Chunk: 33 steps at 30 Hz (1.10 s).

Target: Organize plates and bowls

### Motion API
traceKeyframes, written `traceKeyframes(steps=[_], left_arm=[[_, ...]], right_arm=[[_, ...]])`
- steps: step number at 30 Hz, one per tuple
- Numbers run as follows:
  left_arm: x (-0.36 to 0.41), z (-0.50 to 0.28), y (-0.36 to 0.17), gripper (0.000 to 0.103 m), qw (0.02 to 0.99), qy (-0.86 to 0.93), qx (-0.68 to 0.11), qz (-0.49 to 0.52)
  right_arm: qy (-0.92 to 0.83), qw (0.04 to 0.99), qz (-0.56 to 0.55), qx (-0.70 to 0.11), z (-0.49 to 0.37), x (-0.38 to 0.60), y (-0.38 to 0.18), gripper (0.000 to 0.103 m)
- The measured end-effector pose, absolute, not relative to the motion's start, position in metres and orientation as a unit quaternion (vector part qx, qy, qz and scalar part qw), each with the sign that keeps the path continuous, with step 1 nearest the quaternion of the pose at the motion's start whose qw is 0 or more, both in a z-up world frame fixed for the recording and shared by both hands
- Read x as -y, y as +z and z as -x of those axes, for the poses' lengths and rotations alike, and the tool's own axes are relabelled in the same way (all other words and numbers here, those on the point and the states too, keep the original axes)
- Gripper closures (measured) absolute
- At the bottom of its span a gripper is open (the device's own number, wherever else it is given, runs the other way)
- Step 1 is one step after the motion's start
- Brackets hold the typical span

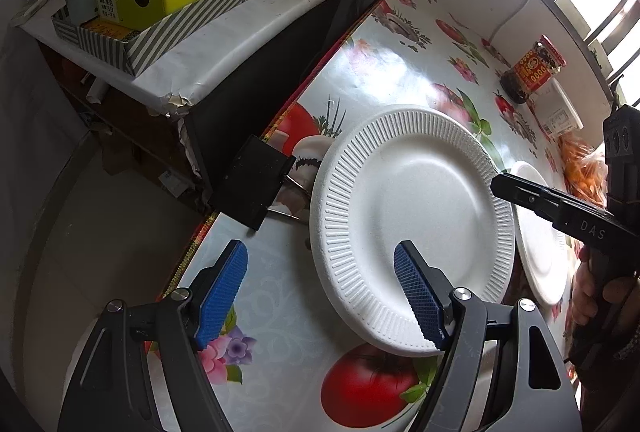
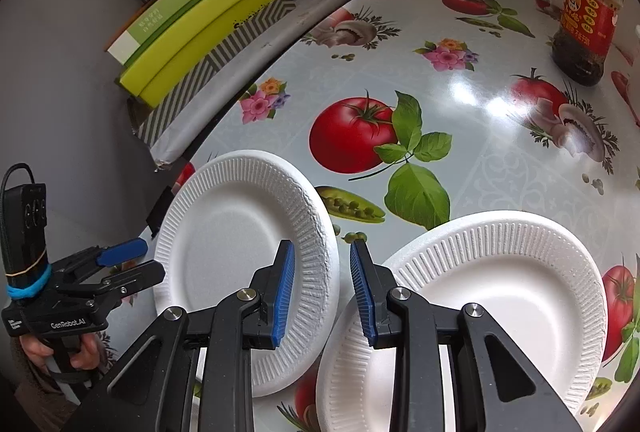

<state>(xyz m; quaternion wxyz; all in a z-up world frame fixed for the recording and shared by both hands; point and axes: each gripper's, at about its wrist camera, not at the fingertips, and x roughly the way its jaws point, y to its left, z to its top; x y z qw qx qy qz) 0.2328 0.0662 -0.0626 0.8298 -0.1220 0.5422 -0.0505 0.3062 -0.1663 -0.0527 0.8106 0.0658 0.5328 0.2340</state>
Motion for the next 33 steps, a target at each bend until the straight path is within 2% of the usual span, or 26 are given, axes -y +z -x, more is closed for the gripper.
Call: traceKeyframes(steps=[8,10,11,13,17,21,24,28,31,33], left_arm=[[-0.067,-0.221,-0.062,0.027,0.832,-0.035,-0.544,0.102],[-0.071,-0.220,-0.062,0.027,0.832,-0.031,-0.542,0.115],[-0.072,-0.220,-0.063,0.027,0.831,-0.030,-0.543,0.120],[-0.074,-0.218,-0.063,0.028,0.830,-0.031,-0.543,0.123],[-0.072,-0.217,-0.063,0.049,0.827,-0.050,-0.544,0.132],[-0.071,-0.218,-0.063,0.055,0.827,-0.051,-0.542,0.137],[-0.070,-0.219,-0.064,0.068,0.823,-0.060,-0.545,0.147],[-0.067,-0.219,-0.064,0.071,0.822,-0.064,-0.546,0.152],[-0.064,-0.220,-0.065,0.080,0.819,-0.071,-0.548,0.156],[-0.062,-0.220,-0.065,0.080,0.819,-0.068,-0.549,0.152]], right_arm=[[0.236,0.809,-0.063,-0.535,-0.305,0.164,-0.056,0.075],[0.232,0.810,-0.060,-0.535,-0.304,0.163,-0.056,0.078],[0.231,0.811,-0.057,-0.534,-0.304,0.163,-0.056,0.083],[0.229,0.814,-0.053,-0.532,-0.303,0.163,-0.055,0.084],[0.224,0.816,-0.057,-0.530,-0.303,0.166,-0.054,0.085],[0.224,0.815,-0.059,-0.531,-0.302,0.166,-0.055,0.085],[0.226,0.814,-0.058,-0.532,-0.301,0.165,-0.055,0.086],[0.227,0.814,-0.059,-0.531,-0.301,0.164,-0.054,0.086],[0.228,0.815,-0.058,-0.530,-0.301,0.163,-0.052,0.087],[0.226,0.817,-0.057,-0.528,-0.300,0.163,-0.050,0.087]])
